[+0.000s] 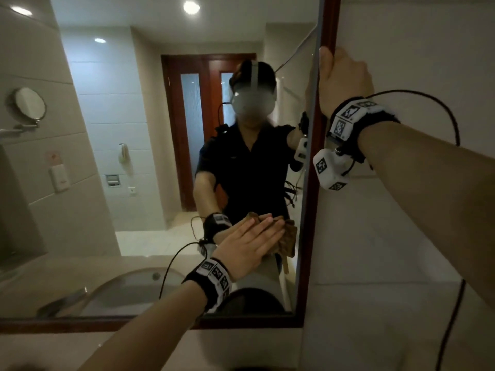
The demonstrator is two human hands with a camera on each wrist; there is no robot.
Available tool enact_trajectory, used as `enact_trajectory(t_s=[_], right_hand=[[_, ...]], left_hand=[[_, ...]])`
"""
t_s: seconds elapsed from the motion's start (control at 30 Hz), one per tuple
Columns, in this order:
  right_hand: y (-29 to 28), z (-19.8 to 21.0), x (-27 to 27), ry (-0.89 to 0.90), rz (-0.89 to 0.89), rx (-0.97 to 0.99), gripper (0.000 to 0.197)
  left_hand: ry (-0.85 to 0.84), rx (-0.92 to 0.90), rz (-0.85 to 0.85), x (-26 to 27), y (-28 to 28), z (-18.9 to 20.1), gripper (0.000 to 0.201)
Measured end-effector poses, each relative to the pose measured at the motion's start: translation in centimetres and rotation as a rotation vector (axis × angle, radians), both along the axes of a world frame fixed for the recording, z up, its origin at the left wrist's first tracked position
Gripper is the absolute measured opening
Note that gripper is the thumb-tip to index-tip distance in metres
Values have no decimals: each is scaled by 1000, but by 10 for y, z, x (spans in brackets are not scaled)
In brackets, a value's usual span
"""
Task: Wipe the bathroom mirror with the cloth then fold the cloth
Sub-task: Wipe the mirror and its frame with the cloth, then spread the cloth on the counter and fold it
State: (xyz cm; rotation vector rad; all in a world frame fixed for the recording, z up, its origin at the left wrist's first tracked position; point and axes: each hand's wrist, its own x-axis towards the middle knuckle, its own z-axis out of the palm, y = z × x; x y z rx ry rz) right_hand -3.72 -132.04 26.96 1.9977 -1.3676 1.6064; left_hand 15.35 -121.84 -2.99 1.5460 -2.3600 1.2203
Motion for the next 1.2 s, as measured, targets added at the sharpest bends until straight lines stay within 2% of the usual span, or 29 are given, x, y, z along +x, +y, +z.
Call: enact_trajectory(t_s=[0.23, 0.3, 0.4, 0.5, 0.57, 0.63, 0.7, 0.8, 0.87, 0.97, 1.03, 1.13, 1.2], right_hand=[[16, -32, 2, -63, 40, 86, 55], [24, -54, 1, -71, 89, 139, 51], [36, -107, -1, -128, 154, 173, 39], [65, -174, -7, -162, 222, 19, 27], [99, -215, -7, -120, 416, 56, 17], [134, -251, -4, -69, 648, 266, 19], [161, -281, -1, -64, 798, 463, 24], [189, -319, -1, -137, 848, 691, 18], [204, -343, -2, -121, 830, 821, 16], [221, -378, -2, -46, 754, 896, 6], [233, -397, -2, -54, 753, 962, 8], [252, -411, 4, -109, 744, 1036, 10], [267, -416, 9, -222, 753, 1108, 13]], left_hand=[[94, 34, -18, -6, 6, 2, 62], [148, 49, -47, -12, 9, 5, 58], [289, 73, -110, -22, 22, 13, 55], [717, 179, -261, -31, 40, 14, 48], [1047, 222, -343, -40, 57, 8, 43], [1355, 283, -399, -49, 78, -1, 32], [1541, 286, -336, -55, 99, -16, 24], [1834, 349, -231, -52, 125, -51, 17], [1984, 418, -209, -45, 144, -77, 23], [1987, 480, -62, -37, 176, -101, 13], [1962, 537, -26, -32, 199, -118, 20], [1934, 604, 3, -25, 231, -133, 25], [1936, 582, 41, -22, 248, -138, 12]])
